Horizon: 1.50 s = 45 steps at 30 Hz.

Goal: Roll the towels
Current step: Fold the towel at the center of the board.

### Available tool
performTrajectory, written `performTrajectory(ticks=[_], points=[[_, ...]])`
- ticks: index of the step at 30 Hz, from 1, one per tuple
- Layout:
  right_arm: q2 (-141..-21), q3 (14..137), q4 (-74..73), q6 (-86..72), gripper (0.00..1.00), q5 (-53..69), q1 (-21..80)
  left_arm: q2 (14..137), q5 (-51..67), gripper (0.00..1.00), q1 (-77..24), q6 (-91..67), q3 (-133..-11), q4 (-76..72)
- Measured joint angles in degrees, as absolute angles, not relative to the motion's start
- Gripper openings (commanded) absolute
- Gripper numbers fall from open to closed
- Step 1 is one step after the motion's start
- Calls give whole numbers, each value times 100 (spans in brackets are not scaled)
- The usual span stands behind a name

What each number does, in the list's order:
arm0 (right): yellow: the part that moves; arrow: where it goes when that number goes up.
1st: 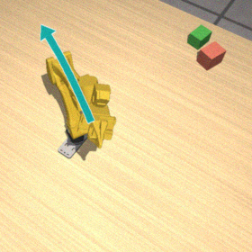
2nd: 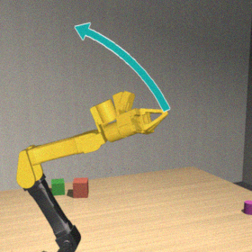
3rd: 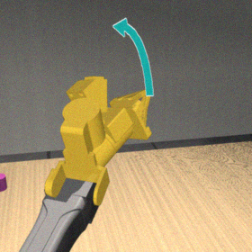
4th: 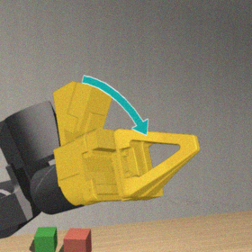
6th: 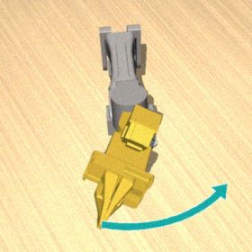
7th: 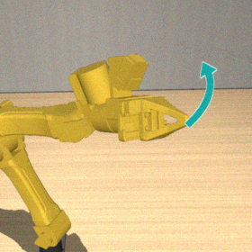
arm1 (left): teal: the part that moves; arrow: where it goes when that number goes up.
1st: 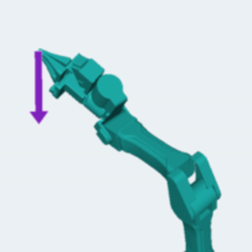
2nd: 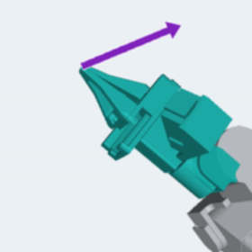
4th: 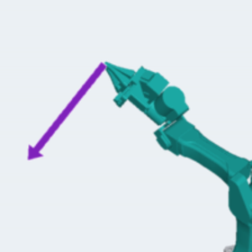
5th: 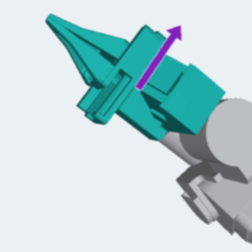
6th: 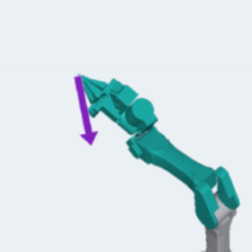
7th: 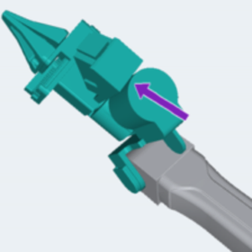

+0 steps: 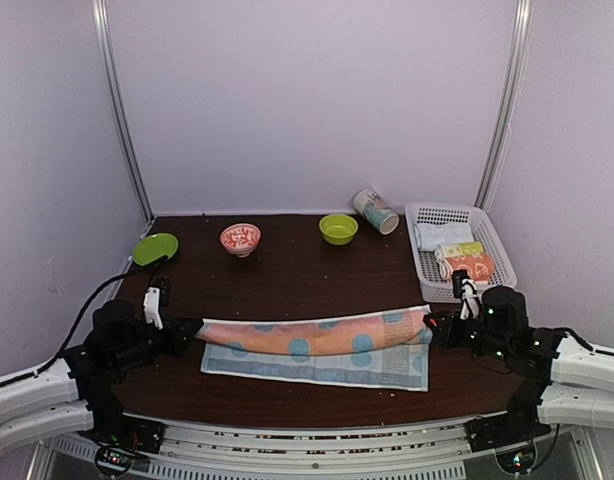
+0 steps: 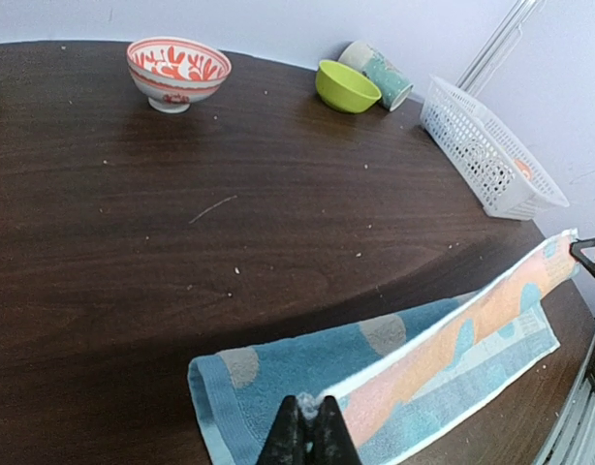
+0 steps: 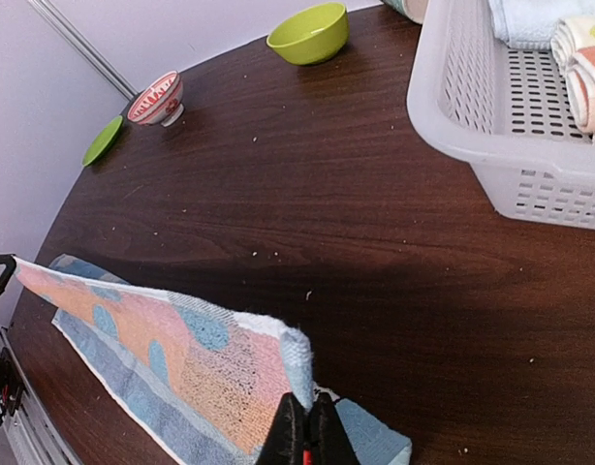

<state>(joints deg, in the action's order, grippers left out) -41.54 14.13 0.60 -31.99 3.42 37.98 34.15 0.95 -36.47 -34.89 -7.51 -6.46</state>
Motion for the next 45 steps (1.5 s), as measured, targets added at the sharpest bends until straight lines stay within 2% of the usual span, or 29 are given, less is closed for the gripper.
performTrajectory(ticks=[9, 15, 20, 25, 32, 38, 41, 45], points=[[-4171, 1317, -23, -3367, 0, 375, 3964, 5076, 311, 0, -3649, -3367, -908, -1363], [-4270, 1520, -104, -3378, 0, -224, 3986, 5236, 108, 0, -3649, -2902, -1721, -1374], [-4357, 1977, 34, -3166, 0, -563, 3986, 4950, -99, 0, -3649, -2381, -2451, -1520], [-4160, 2119, 130, -2902, 0, -351, 3986, 4169, 14, 0, -3649, -2257, -2480, -1111], [-2768, 2733, -823, -2512, 0, 762, 3990, 2117, 1122, 0, -3688, -2244, -2801, 405], [-1684, 3767, -1393, -2508, 0, 1584, 3990, 1004, 1916, 0, -3699, -2432, -3649, 1033], [-1745, 3684, -1284, -2523, 0, 1610, 4007, 1031, 1925, 0, -3719, -2440, -3640, 875], [-2609, 3100, -860, -2729, 0, 1599, 3911, 2075, 1730, 0, -3719, -2440, -3361, 480]])
